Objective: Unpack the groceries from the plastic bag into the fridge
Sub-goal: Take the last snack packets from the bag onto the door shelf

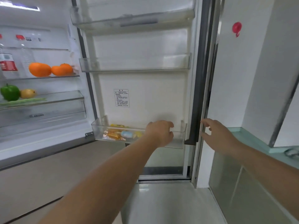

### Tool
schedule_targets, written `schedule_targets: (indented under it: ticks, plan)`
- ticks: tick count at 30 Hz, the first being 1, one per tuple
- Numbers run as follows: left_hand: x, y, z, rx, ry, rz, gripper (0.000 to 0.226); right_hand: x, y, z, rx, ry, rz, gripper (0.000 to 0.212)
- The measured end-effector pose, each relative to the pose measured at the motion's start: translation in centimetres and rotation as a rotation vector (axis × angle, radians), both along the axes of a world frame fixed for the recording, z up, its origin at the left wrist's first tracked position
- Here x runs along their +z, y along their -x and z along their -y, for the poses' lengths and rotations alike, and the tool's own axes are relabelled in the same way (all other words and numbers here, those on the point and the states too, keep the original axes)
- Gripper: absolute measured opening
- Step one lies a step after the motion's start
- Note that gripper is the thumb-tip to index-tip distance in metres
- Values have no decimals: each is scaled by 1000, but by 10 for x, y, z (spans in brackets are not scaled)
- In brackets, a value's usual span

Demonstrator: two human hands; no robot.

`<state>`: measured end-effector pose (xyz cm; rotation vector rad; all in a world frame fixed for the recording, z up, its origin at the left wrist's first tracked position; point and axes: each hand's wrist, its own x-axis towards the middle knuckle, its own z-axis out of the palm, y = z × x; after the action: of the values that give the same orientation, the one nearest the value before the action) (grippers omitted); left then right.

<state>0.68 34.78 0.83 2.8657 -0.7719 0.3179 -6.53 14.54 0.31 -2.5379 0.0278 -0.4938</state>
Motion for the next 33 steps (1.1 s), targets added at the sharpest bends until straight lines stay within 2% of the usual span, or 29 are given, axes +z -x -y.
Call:
schedule_targets:
  ticks: [3, 8, 13, 16, 19, 21, 27, 33]
  plan:
    - [-11, -10, 15, -16, -51, 33, 37, -7, -9, 17, -17, 10, -20, 50]
    - [-23, -9, 27, 14, 42, 34, 33, -8, -31, 36, -30, -47, -48, 50]
    - [-18, 2, 31, 114, 54, 48, 50, 9, -61, 43, 57, -148, -29, 46]
    - [-21, 14, 29, 133, 84, 92, 49, 14, -61, 40, 108, -222, -21, 42]
    - [-22, 32, 27, 143, 104, 108, 42, 12, -57, 41, 111, -310, -22, 54]
    - [-20, 47, 22, 168, 108, 104, 39, 11, -54, 40, 118, -367, 21, 59]
    - [-13, 93, -12, 240, 84, 65, 34, 14, -38, 13, 134, -457, 318, 47]
    - [-16, 138, -64, 335, 137, 60, 29, 12, -1, -32, 147, -511, 418, 42]
